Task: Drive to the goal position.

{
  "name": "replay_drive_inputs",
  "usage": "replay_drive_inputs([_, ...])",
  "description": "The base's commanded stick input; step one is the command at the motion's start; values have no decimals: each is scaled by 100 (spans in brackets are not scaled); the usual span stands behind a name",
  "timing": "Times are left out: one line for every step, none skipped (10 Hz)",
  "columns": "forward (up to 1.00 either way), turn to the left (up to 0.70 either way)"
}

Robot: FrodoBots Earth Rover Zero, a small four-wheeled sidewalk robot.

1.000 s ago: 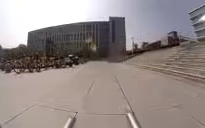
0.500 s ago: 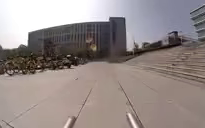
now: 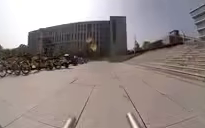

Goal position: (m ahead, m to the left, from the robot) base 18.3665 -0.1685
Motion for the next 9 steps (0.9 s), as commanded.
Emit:
replay_drive_inputs([100, 0])
replay_drive_inputs([100, 0])
replay_drive_inputs([100, -23])
replay_drive_inputs([100, -40])
replay_drive_inputs([100, -28])
replay_drive_inputs([100, -7])
replay_drive_inputs([100, 0])
replay_drive_inputs([100, 0])
replay_drive_inputs([100, 0])
